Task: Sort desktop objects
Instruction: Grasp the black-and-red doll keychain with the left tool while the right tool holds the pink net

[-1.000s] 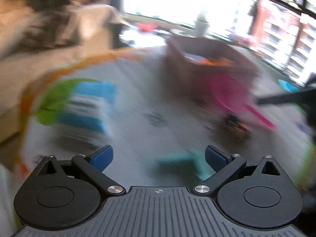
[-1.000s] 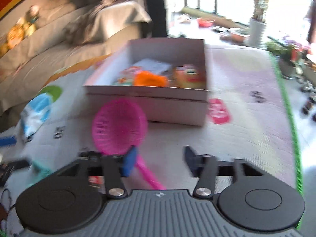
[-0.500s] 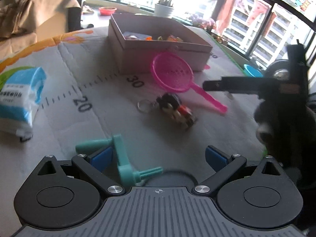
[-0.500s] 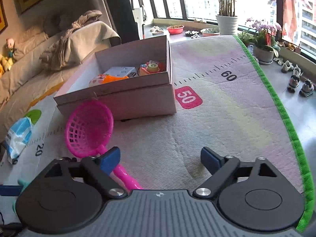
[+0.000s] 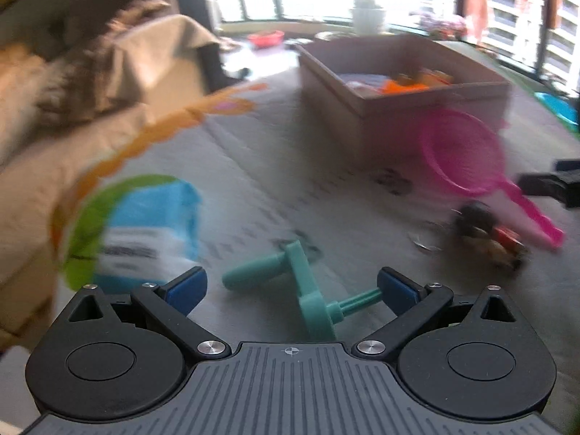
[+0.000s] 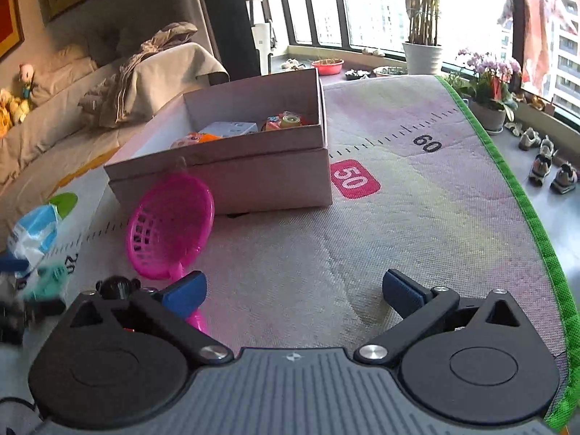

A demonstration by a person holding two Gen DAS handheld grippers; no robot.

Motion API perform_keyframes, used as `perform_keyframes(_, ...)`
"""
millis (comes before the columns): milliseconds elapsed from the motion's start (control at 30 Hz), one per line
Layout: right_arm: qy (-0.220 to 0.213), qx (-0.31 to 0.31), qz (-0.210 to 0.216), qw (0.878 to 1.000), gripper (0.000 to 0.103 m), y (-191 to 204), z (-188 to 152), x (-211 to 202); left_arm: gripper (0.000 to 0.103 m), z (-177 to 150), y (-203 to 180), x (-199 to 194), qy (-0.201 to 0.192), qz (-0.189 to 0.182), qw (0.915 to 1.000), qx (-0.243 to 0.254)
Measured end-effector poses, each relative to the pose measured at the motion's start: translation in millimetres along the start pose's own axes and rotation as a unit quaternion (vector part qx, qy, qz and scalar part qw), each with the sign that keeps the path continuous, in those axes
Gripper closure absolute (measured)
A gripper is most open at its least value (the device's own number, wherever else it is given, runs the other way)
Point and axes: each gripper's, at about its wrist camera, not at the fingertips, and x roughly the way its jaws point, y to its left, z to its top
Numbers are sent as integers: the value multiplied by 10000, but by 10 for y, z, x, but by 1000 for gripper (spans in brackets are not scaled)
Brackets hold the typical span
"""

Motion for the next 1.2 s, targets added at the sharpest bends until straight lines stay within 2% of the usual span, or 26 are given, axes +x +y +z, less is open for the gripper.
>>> perform_keyframes(33, 27, -26, 3, 10000, 0, 5, 2, 1, 1, 25, 19, -18, -50, -12, 9999, -96)
perform_keyframes(167, 20, -172, 34, 9998, 0, 7, -14, -3, 1, 97, -17, -190, -315, -516, 9971, -455)
perform_keyframes(300, -114, -13, 146, 9998, 0, -40, -38, -28, 1, 101, -333, -276, -396, -1164, 9918, -336)
perform_keyframes(400, -229, 281, 351, 9987, 0, -135, -48, -61, 1, 41, -598, -203, -223, -1364, 9903, -176)
perform_keyframes(567, -302, 425, 358, 9980, 0, -155, -61, -83, 0, 5, -750, -69, -68, -1117, 9937, -45)
perform_keyframes(767, -292, 335, 234, 9987, 0, -108, -62, -78, 1, -127, -485, -68, -148, -37, 9999, -18)
perform_keyframes(867, -289, 296, 201, 9989, 0, -97, -62, -85, 0, -187, -291, -90, -58, 24, 9993, -382)
perform_keyframes(967, -297, 102, 282, 9991, 0, -42, -30, -116, 0, -227, -240, -128, -76, 7, 9988, -493)
perform_keyframes(1067, -564, -618, 363, 9958, 0, 178, 12, -231, 0, -276, -223, -142, -152, -47, 9978, -647)
perform_keyframes(1200, -779, -1702, 452, 9813, 0, 563, 43, -244, 0, -314, -227, -113, -217, -111, 9962, -837)
